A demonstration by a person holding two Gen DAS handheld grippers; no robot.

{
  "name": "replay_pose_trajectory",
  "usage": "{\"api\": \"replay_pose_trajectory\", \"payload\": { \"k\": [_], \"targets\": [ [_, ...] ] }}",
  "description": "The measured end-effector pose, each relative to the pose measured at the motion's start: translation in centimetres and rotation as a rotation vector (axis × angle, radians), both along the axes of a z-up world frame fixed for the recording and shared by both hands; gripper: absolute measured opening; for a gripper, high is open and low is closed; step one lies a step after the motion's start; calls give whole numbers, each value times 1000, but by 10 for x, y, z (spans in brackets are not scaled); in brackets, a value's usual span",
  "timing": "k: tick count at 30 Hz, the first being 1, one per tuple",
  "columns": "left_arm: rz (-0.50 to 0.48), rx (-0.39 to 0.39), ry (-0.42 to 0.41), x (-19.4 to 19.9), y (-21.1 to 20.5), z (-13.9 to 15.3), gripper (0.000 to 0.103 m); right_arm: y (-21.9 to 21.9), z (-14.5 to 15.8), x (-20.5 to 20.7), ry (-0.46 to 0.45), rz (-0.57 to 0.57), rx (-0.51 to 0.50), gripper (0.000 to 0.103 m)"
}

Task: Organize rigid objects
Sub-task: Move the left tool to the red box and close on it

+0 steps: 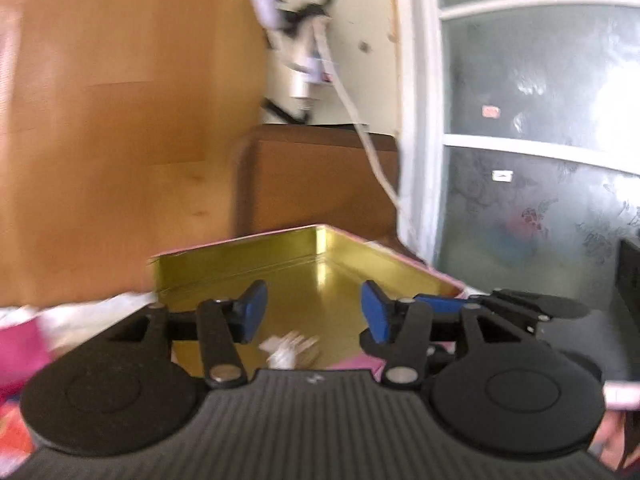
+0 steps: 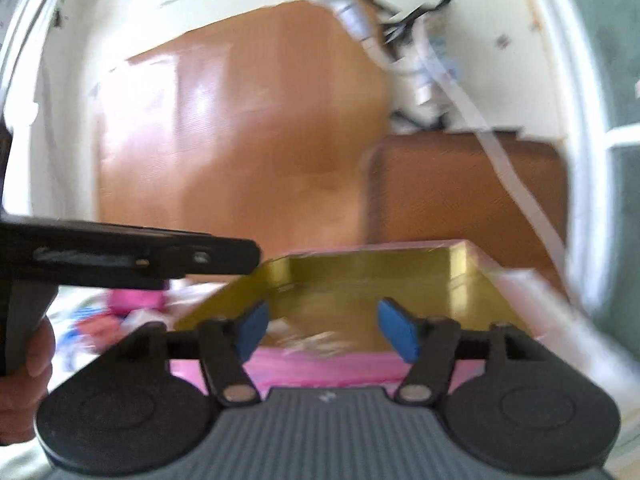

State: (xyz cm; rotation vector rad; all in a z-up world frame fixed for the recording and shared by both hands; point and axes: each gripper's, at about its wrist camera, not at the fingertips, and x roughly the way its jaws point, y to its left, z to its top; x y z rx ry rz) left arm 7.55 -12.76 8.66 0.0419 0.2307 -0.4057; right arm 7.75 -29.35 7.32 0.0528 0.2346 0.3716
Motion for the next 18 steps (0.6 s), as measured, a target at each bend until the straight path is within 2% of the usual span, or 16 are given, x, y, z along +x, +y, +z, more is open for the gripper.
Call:
{"api": "replay_pose_trajectory", "payload": {
  "k": [1, 3, 5, 7, 10, 13, 16, 18],
  "targets": [
    [34, -3, 5, -10, 18, -5, 55, 10, -1, -2, 19, 39, 3, 47],
    [123, -4, 33, -27, 48, -19, 55, 35, -4, 0, 86, 131, 2, 41],
    [228, 1, 88, -35, 82, -35, 55, 65, -10, 8, 191, 236, 26, 40],
    [339, 2, 135, -39, 114, -49, 55, 92, -17, 20, 340, 325, 96, 37],
    [484, -12, 165, -47, 157, -63, 54, 131, -23, 40, 492, 400, 201, 37],
    [538, -83, 165, -53, 184, -65, 54, 164, -24, 63, 595, 417, 304, 40],
    [533, -188, 159, -56, 201, -66, 54, 186, -30, 85, 689, 379, 355, 40],
    [531, -219, 152, -58, 203, -66, 54, 193, -39, 101, 762, 331, 403, 40]
  ]
}}
